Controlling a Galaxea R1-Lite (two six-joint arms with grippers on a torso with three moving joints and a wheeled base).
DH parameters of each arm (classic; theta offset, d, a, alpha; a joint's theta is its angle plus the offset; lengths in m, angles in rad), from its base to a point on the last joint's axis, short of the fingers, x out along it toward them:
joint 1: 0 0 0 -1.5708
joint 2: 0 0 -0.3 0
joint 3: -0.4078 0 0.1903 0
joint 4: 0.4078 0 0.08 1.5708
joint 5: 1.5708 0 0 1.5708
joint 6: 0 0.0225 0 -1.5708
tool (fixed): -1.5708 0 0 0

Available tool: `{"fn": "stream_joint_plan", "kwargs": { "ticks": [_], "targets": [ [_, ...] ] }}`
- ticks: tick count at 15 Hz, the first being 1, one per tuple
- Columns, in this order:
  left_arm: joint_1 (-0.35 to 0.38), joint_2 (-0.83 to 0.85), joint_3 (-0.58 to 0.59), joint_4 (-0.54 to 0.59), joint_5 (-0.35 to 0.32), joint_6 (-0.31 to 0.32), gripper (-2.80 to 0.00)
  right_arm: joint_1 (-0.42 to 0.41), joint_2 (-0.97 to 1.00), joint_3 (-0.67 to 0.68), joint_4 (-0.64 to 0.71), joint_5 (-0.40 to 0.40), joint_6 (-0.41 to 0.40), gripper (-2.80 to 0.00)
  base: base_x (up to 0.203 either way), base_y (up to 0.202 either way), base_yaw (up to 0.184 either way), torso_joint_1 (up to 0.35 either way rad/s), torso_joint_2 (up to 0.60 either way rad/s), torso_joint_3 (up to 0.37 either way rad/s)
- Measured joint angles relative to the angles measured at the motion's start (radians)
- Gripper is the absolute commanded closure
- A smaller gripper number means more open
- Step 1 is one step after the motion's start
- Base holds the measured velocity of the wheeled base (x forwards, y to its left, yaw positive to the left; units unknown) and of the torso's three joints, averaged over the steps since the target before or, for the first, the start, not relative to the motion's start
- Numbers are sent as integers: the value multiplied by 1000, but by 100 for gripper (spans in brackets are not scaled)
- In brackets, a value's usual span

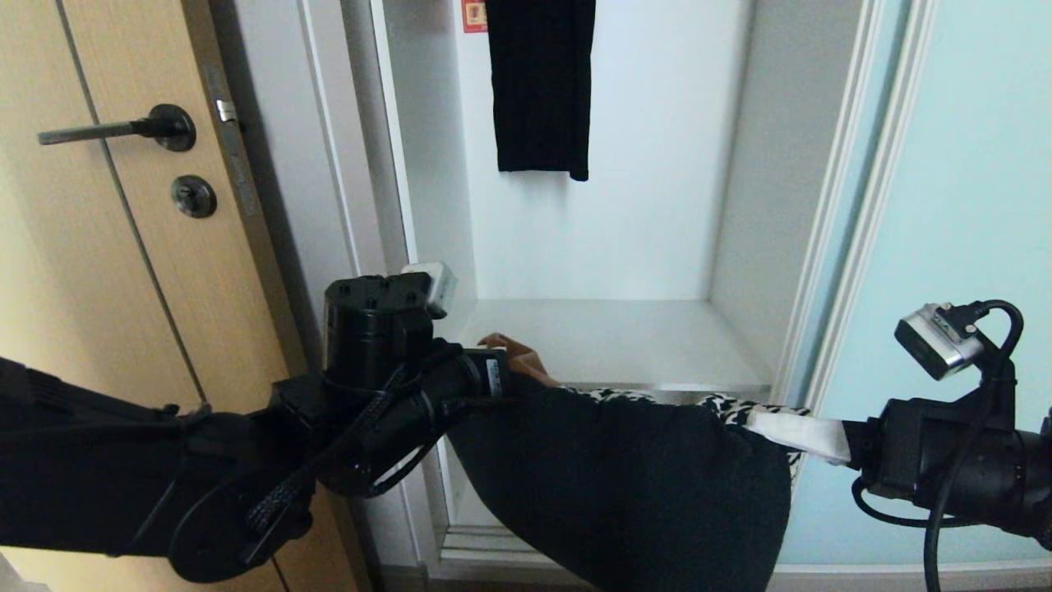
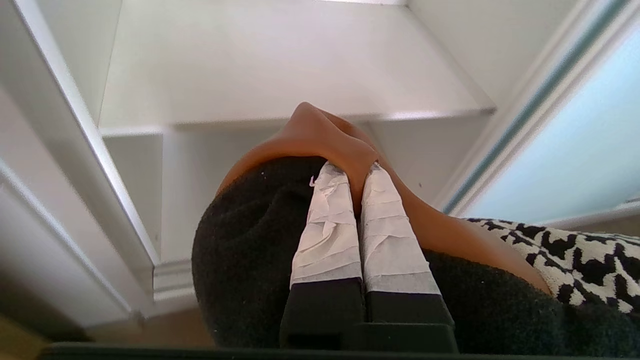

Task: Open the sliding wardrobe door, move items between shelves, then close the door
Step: Place the pillow on the higher shelf

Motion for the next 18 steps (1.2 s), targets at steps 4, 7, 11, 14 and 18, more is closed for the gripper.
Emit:
{"fn": "stream_joint_plan", "kwargs": {
  "ticks": [4, 7, 11, 14, 18],
  "targets": [
    [0, 1, 3, 0, 0, -1, 0, 0, 1, 0, 1, 0, 0, 0, 197, 0, 0, 3, 1, 3],
    [0, 2, 9, 0, 0, 1, 0, 0, 1, 0, 1, 0, 0, 0, 197, 0, 1, 2, 4, 3],
    [0, 4, 16, 0, 0, -4, 0, 0, 4, 0, 1, 0, 0, 0, 182, 0, 0, 5, 2, 4],
    [1, -2, 20, -1, 4, -7, 0, 1, 9, -4, 0, 0, 1, 0, 20, 0, 1, 7, 2, 0],
    [4, -18, -1, 0, 24, -9, 0, -2, 8, -39, 11, -14, 5, 0, 0, 0, 0, 0, 0, 0]
  ]
}}
